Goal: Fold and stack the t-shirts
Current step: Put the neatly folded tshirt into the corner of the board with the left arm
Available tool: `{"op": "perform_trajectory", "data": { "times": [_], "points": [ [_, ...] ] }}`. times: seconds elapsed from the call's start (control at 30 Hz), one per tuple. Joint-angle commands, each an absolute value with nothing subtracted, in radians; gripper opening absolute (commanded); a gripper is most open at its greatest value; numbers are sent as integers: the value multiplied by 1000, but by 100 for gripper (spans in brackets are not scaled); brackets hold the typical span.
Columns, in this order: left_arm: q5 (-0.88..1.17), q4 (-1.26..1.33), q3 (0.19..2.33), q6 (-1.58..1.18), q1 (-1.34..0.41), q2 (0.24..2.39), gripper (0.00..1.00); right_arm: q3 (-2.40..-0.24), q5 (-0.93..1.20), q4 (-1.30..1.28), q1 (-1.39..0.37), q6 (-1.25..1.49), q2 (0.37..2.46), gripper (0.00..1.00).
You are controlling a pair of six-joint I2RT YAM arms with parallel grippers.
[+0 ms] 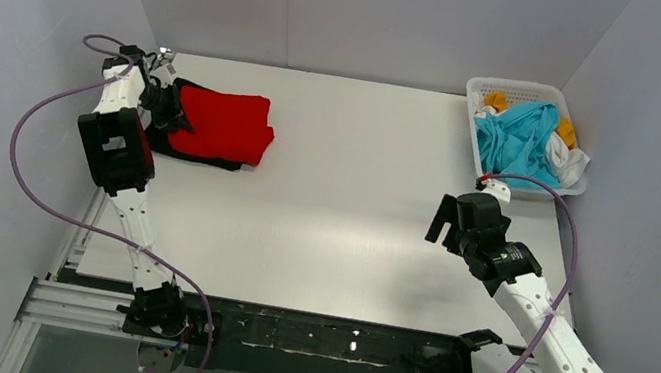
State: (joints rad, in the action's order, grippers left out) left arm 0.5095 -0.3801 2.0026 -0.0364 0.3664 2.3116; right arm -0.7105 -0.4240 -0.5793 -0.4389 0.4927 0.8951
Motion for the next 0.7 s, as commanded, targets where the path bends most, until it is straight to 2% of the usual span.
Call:
{"op": "perform_trajectory", "data": {
  "times": [0.0, 0.4, 0.67],
  "points": [
    [558, -495, 2036, -36, 343, 2217, 0, -746, -454, -562, -436, 475, 896, 96],
    [311, -507, 2081, 91, 229, 2073, 0, -741, -463, -560, -436, 471, 882, 96],
    [296, -544, 2221, 141, 222, 2079, 0, -744, -465, -558, -436, 468, 882, 96]
  ]
}}
